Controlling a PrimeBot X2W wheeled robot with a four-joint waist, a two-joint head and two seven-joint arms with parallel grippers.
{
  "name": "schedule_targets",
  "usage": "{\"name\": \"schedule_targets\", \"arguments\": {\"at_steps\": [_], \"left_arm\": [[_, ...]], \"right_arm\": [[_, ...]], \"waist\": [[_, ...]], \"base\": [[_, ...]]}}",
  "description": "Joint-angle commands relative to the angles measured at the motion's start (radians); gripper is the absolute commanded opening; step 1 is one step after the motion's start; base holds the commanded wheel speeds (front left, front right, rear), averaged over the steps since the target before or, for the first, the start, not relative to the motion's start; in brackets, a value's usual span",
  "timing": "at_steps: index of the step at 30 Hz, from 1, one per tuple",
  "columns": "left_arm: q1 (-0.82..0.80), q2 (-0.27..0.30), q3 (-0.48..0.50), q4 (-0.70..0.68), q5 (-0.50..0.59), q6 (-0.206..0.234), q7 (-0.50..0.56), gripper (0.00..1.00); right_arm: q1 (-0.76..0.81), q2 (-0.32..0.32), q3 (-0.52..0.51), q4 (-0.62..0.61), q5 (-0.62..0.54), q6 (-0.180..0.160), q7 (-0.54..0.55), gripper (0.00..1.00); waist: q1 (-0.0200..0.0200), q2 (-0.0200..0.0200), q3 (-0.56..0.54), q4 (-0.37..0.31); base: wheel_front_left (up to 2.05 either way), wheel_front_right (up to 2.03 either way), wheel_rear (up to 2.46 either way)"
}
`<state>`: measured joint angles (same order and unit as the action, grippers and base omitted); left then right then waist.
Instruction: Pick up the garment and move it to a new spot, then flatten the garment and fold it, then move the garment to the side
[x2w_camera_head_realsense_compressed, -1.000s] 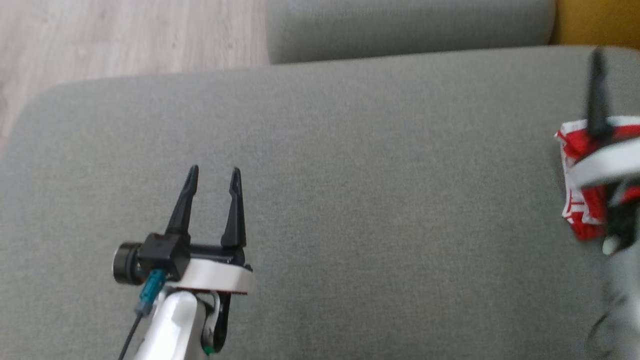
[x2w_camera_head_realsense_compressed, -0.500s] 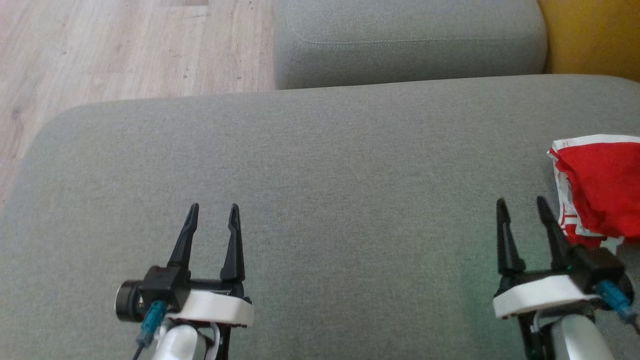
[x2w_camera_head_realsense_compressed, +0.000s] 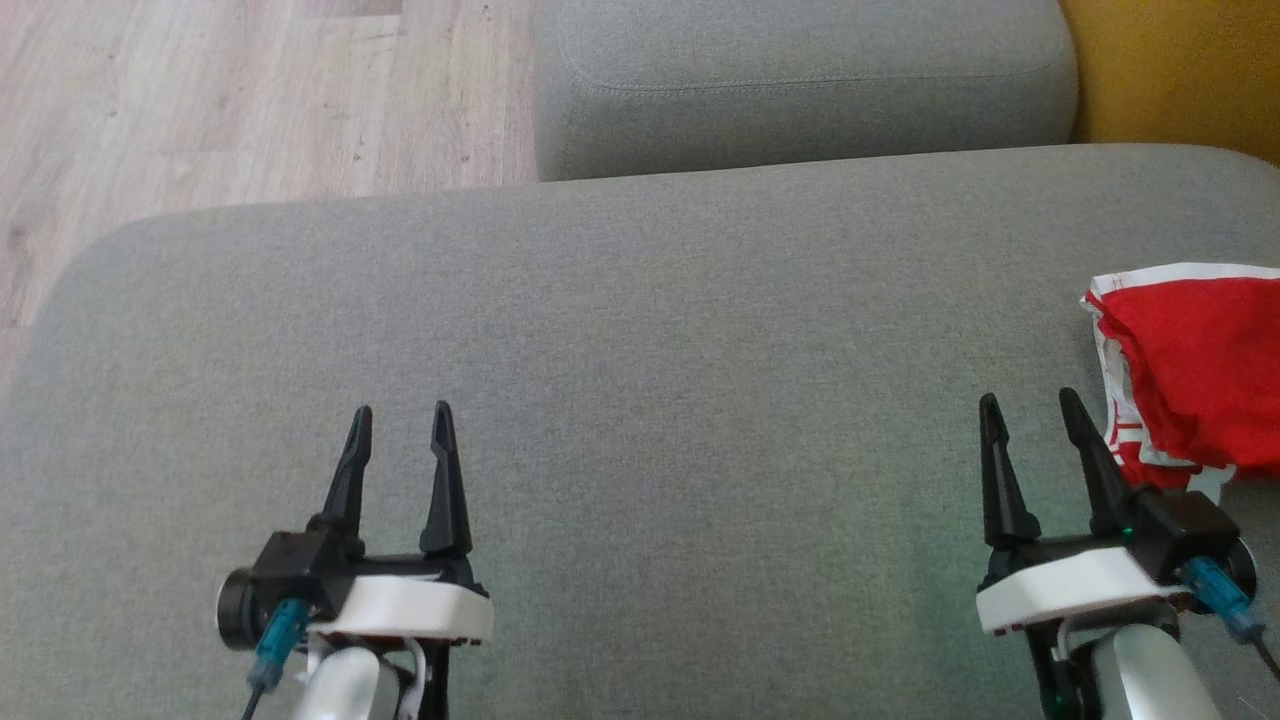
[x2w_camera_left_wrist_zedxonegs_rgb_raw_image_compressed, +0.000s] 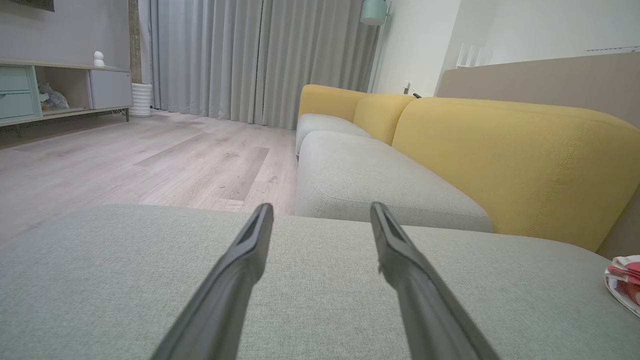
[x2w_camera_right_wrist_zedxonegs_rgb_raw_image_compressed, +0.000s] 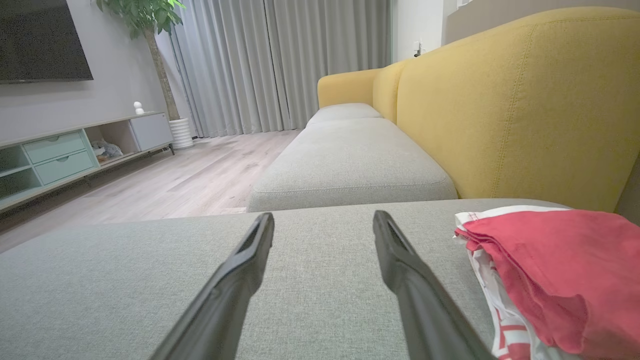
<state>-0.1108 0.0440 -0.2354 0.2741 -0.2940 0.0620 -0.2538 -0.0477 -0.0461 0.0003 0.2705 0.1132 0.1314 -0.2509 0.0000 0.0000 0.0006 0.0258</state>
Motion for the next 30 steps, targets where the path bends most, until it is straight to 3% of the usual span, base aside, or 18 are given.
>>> {"name": "schedule_targets", "arguments": {"at_steps": [1,19,20,30], "left_arm": [[-0.030,0.006,0.037,-0.029,-0.003,0.007,-0.008,1.00],[-0.032,0.006,0.062,-0.032,-0.109,0.008,-0.008,1.00],[0.000,0.000,0.026,0.000,-0.111,0.000,0.000,0.00],[0.023,-0.001,0.038,0.051,-0.175,-0.011,0.025,0.00]], "right_arm": [[-0.033,-0.004,0.029,-0.037,-0.002,-0.001,-0.011,1.00],[-0.036,-0.004,0.046,-0.037,0.009,-0.001,-0.011,1.00],[0.000,0.000,0.021,-0.003,0.004,0.000,0.000,0.00],[0.019,0.000,0.016,0.048,0.083,0.000,0.020,0.00]], "waist": [[0.0000,0.0000,0.000,-0.001],[0.0000,0.0000,0.002,-0.009],[0.0000,0.0000,0.002,-0.009],[0.0000,0.0000,0.002,-0.010]], "base": [[0.00,0.00,0.00],[0.00,0.00,0.00],[0.00,0.00,0.00],[0.00,0.00,0.00]]}}
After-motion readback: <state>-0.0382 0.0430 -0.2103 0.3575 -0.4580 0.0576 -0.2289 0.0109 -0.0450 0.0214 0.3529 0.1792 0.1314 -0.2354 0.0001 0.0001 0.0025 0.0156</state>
